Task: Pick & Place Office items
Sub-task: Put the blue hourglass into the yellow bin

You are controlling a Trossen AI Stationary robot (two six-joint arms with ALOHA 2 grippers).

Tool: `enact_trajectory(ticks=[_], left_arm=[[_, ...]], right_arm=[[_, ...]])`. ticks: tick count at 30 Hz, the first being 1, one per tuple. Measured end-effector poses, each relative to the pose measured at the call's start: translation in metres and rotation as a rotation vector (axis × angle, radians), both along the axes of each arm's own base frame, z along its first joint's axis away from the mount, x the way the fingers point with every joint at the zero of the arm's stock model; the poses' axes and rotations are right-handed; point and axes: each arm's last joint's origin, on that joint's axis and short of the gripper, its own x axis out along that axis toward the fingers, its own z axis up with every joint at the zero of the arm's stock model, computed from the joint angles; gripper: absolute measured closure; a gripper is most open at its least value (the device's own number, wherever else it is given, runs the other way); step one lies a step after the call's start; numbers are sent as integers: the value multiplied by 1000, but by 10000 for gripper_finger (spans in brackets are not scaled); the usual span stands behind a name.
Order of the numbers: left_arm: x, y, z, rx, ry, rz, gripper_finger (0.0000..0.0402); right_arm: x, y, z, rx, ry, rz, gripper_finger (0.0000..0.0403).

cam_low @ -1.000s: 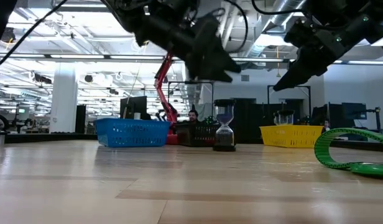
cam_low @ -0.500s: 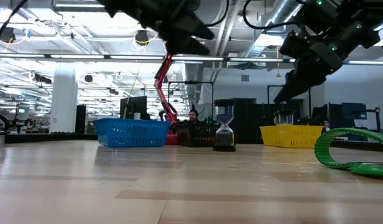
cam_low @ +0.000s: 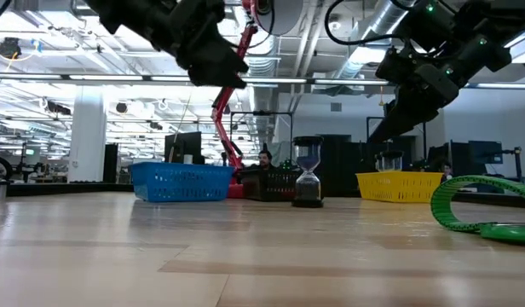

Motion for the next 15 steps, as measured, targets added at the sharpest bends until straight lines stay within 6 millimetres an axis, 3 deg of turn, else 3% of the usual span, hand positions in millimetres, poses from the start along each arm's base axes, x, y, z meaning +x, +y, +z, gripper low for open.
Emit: enact_trajectory(ticks=[15], left_arm=[[-8,0,10,-16,-86,9,117]], right_arm=[[2,0,0,75,-27,-68,172]])
